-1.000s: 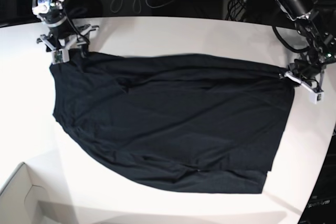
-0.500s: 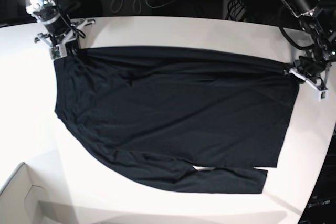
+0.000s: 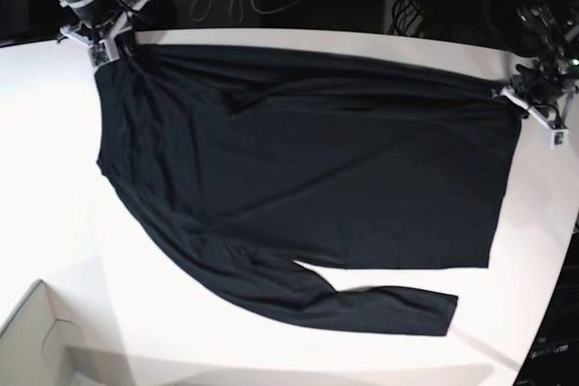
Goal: Layout the t-shirt on the table in an organized manner, then fold the t-shirt properly
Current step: 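Lift the collar edge with both grippers, shaking the shirt flat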
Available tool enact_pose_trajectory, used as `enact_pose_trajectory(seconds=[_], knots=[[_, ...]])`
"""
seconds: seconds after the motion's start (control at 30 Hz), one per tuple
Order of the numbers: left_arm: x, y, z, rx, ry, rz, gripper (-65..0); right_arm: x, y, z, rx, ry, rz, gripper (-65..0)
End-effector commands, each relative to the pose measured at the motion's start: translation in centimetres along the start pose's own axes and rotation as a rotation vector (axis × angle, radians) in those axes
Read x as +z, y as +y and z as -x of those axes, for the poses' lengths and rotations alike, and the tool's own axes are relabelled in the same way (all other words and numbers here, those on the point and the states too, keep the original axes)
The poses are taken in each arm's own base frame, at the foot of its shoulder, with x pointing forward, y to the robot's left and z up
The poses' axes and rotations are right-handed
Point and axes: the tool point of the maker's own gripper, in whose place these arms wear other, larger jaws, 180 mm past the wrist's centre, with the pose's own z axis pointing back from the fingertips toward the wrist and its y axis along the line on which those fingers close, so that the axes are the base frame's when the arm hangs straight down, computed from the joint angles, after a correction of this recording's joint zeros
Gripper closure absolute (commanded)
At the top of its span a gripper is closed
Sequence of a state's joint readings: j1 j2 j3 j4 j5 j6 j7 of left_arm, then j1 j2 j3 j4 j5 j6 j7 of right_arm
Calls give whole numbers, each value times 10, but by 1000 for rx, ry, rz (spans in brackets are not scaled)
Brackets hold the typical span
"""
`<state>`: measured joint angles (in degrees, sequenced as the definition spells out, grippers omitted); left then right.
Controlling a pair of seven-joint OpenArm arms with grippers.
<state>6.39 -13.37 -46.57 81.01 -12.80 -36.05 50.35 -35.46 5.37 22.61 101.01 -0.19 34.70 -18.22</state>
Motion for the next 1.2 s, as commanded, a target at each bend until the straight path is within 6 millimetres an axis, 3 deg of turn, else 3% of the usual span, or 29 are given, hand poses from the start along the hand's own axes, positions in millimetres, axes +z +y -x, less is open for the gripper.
enact_pose_trajectory(seconds=[0.0,0.13,0.57,0.67,0.83,0.93,1.17], knots=[[12,17,-14,-6,-52,-44,-1,4,-3,-4,11,-18,9,0],[18,28,-4,32,-50,-71,-1,7,-1,2,8,-3,5,0],[18,27,3,31,-33,-68,-1,10,2,9,4,14,0,0],[19,27,2,27,-36,-70,-44,10,1,8,6,13,0,-8],[21,29,3,27,-36,-75,-260,11,-1,6,8,9,8,-103],[21,29,3,26,-36,-76,-347,16,-3,-3,25,-12,19,-155],[32,29,-16,-11,-86,-96,-358,28,-8,-23,8,-71,72,-327]])
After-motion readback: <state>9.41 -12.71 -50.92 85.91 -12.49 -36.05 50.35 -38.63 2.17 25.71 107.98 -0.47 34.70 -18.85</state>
